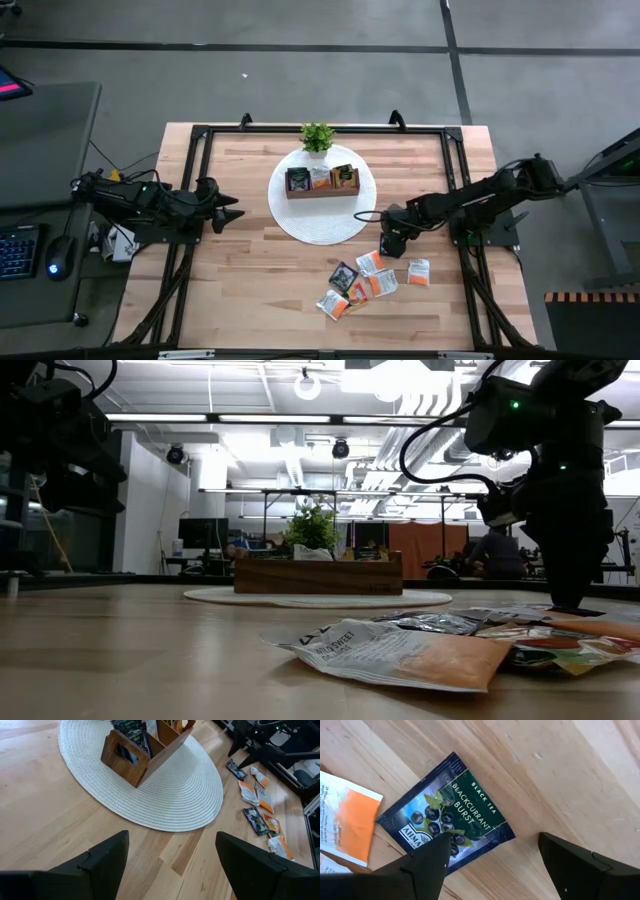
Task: Pick & Place Tea
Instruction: Put the black tea bag into the left section of the wooden organizer
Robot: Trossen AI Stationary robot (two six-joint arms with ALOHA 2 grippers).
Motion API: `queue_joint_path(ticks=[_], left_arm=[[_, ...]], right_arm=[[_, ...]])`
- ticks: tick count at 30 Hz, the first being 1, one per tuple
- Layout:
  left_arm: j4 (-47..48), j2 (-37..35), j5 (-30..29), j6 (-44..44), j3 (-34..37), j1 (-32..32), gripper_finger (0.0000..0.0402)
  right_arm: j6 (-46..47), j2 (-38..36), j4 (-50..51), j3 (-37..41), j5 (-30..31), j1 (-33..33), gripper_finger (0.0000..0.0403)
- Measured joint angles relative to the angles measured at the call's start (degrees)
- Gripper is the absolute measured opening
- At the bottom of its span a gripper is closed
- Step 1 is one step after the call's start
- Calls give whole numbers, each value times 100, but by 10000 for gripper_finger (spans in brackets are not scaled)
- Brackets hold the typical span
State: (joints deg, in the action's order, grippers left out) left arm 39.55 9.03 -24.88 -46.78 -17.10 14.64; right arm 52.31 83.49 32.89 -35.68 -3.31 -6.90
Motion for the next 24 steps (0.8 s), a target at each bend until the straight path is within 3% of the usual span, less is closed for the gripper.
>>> queue_joint_path(ticks=[16, 24], left_arm=[[0, -2, 0, 0, 0, 2, 296], [0, -2, 0, 0, 0, 0, 296]], right_arm=[[-270, 440, 327, -255, 190, -87, 295], [-218, 440, 383, -254, 177, -66, 226]])
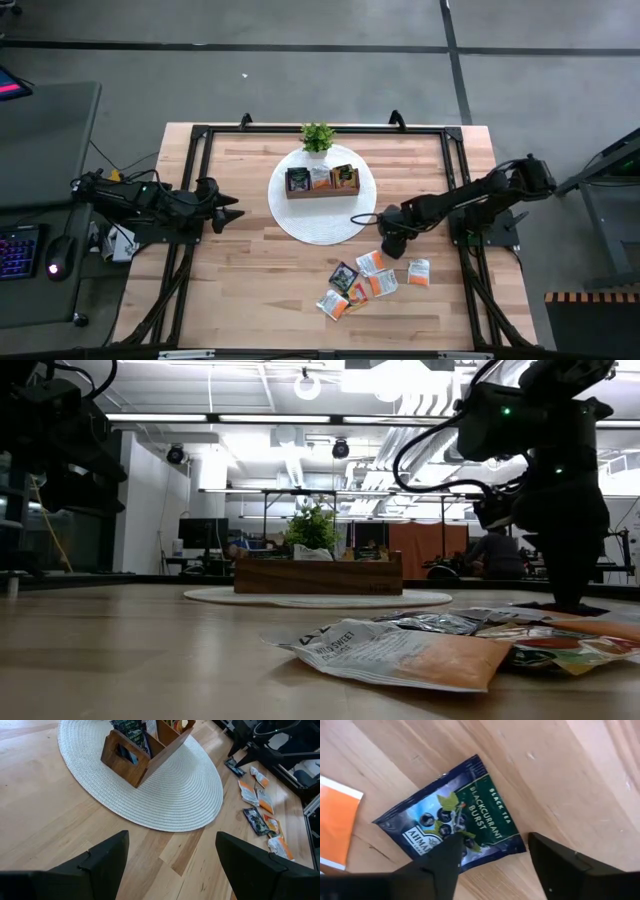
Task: Pick & Place Tea
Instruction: Put the black tea bag into the left section of the wooden organizer
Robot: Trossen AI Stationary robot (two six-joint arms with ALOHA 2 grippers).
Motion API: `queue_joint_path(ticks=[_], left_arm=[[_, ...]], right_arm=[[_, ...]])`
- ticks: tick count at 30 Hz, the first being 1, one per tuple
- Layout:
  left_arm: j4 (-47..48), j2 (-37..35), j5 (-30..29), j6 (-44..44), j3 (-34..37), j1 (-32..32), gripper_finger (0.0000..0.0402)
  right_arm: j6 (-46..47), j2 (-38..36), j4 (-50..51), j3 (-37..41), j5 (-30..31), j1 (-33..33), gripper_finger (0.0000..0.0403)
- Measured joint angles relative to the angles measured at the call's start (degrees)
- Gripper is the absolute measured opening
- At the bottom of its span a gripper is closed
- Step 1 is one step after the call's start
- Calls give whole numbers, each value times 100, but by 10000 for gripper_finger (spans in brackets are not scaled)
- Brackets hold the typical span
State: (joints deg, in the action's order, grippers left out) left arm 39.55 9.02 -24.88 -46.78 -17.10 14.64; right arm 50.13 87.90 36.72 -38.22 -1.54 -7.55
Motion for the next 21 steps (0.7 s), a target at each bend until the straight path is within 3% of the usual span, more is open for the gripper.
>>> queue_joint_path(ticks=[17, 21], left_arm=[[0, 1, 0, 0, 0, 1, 296], [0, 0, 0, 0, 0, 1, 296]], right_arm=[[231, 0, -154, -1, 102, -2, 16], [146, 0, -146, -2, 125, -7, 6]])
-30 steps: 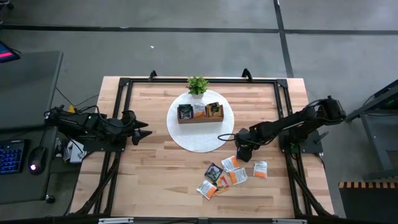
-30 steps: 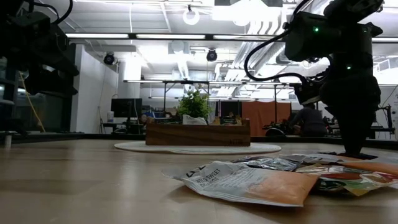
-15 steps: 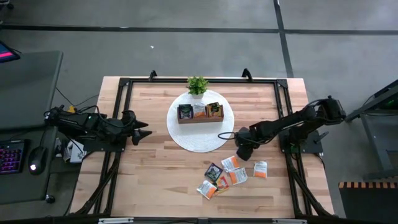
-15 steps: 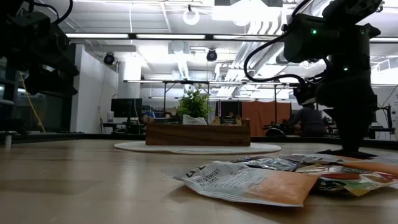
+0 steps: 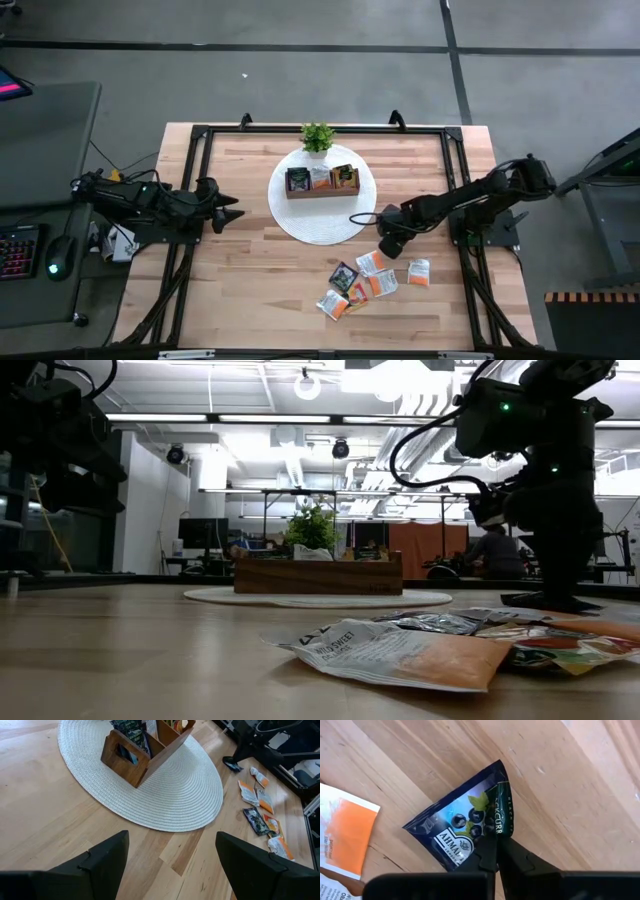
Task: Pick & Place Tea
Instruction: Put the black tea bag into the left section of the wooden organizer
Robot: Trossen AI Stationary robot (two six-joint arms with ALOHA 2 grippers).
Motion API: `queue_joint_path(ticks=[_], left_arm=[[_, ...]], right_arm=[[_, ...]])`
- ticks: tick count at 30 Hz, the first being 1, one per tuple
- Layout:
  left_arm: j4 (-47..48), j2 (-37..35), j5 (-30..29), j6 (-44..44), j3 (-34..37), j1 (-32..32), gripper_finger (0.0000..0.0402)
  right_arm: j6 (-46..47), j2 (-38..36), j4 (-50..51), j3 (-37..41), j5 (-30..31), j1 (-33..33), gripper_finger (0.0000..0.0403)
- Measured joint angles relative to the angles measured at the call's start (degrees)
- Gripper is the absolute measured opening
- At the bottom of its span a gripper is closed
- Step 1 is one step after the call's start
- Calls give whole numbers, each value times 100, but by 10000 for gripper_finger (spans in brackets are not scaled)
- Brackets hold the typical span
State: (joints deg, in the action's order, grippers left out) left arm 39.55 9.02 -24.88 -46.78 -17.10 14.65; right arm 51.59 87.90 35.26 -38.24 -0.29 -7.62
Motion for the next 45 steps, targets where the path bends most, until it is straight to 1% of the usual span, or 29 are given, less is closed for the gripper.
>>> queue_joint_path(ticks=[4, 7, 14, 18, 21, 25, 30, 38, 45], left_arm=[[0, 0, 0, 0, 0, 0, 296], [0, 0, 0, 0, 0, -2, 296], [-2, 0, 0, 0, 0, -1, 296], [0, 2, 0, 0, 0, -2, 296], [0, 2, 0, -1, 0, -1, 296], [0, 0, 0, -2, 0, 0, 296], [0, 0, 0, 0, 0, -2, 296], [0, 1, 0, 0, 0, -2, 296], [0, 0, 0, -2, 0, 0, 296]], right_arm=[[-83, -92, 26, 6, 32, 0, 2], [-96, -211, 136, -49, 172, 0, 1], [-186, -364, 492, -366, 778, 11, 1], [-417, -369, 705, -652, 1109, 7, 0], [-660, -372, 748, -909, 1465, 9, 0], [-1164, -378, 747, -1343, 2088, 38, 0], [-2118, -317, 648, -1994, 2776, 205, 0], [-3518, 286, 312, -3017, 3353, 542, 0], [-4332, 1061, -173, -3779, 3537, 690, 0]])
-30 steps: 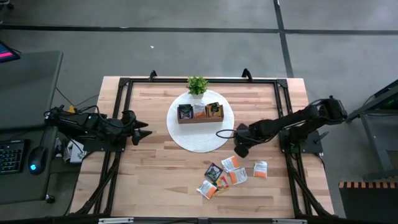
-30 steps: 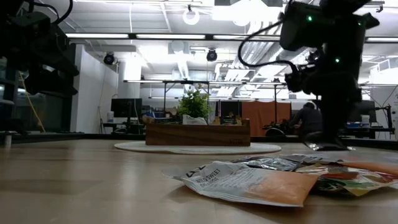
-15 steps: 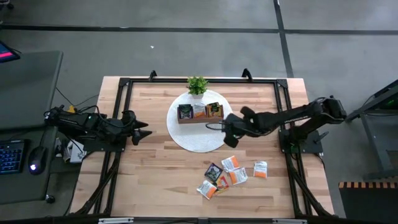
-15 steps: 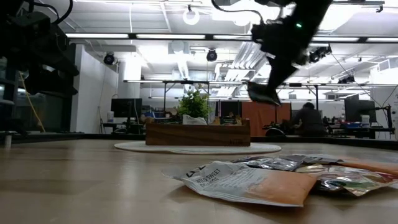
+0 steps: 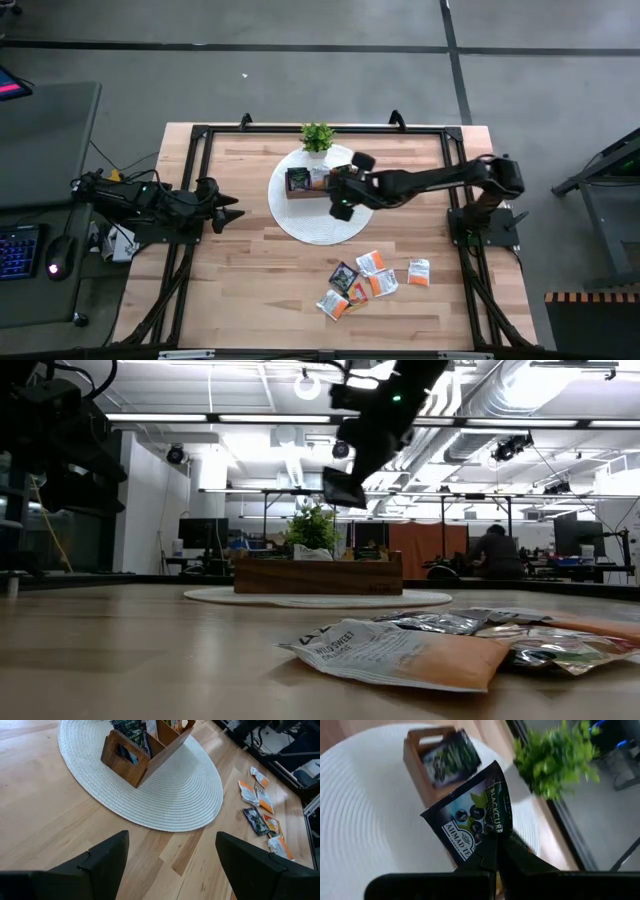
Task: Pick & Place Tea
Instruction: Put the black tea bag into the left section of the wooden organizer
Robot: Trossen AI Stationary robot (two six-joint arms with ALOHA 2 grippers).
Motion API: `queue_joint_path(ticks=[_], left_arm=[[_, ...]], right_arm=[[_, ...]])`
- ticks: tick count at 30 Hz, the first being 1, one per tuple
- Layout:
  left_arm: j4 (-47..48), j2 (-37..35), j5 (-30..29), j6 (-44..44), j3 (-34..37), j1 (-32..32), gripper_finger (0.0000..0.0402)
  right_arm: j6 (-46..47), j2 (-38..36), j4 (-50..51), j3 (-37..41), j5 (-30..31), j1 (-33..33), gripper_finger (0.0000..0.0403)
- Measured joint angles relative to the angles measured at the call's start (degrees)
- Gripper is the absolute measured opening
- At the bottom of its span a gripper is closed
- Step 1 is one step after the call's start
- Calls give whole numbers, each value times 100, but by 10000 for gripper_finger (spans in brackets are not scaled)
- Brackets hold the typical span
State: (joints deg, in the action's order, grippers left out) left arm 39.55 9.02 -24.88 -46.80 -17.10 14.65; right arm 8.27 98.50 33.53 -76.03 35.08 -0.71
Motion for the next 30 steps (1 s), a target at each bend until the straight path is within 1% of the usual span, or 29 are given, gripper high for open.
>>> queue_joint_path(ticks=[4, 11, 21, 30], left_arm=[[0, 0, 0, 1, 0, -1, 296], [-1, 0, 0, 2, 0, 0, 296], [0, 2, 0, 2, 0, -2, 296], [0, 2, 0, 2, 0, -1, 296]], right_arm=[[-280, 444, -249, -410, 160, 45, 0], [-625, 1063, -737, -981, 192, 115, 0], [-1210, 1773, -1606, -1345, 163, 194, 0], [-997, 2218, -1944, -1511, 276, 313, 0]])
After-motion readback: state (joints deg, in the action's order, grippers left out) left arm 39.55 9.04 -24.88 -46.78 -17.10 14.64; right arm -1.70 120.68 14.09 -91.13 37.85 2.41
